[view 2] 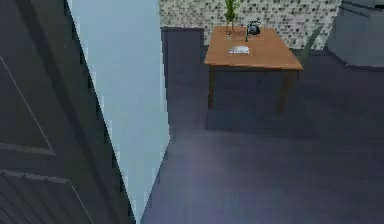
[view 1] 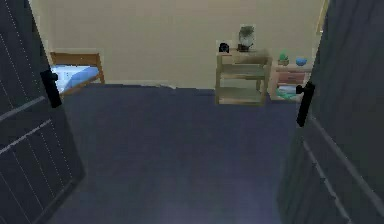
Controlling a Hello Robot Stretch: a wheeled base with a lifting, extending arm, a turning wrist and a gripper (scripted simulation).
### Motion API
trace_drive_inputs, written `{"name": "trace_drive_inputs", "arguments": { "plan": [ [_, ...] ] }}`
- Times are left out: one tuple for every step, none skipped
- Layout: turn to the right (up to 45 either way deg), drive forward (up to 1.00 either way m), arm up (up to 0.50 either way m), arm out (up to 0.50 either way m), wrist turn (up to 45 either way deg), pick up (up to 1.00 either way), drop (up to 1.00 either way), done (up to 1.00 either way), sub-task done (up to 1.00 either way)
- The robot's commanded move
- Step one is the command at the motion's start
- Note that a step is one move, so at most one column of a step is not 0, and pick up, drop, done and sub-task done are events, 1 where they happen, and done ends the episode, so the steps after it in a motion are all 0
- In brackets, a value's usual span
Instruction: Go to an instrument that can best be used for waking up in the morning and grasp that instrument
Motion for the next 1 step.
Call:
{"name": "trace_drive_inputs", "arguments": {
  "plan": [
    [0.0, 1.00, 0.00, 0.00, 0.0, 0.00, 0.00, 0.00, 0.00]
  ]
}}
